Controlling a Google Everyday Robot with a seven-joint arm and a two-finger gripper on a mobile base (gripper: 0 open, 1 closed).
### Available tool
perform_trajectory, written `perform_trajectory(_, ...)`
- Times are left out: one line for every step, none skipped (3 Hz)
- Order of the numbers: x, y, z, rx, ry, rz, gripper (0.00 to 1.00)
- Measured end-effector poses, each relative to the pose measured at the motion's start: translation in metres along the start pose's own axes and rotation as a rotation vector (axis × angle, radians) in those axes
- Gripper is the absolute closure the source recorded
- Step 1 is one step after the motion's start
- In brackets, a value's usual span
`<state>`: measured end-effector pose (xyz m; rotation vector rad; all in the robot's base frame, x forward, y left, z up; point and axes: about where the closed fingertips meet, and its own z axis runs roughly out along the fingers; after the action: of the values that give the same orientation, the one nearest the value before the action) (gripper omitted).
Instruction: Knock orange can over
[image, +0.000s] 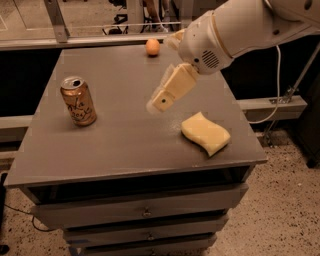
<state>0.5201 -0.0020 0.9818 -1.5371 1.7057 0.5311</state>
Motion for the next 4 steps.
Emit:
perform_trajectory(0.000, 0.000, 0.000, -0.001, 0.001, -0.001, 0.00)
perform_trajectory(0.002, -0.003, 0.015, 0.025, -0.052, 0.035, 0.00)
perform_trajectory(-0.007, -0.011, 0.068, 0.028, -0.191, 0.086, 0.00)
perform_trajectory(-0.021, -0.017, 0.121, 0.009, -0.312, 0.106, 0.00)
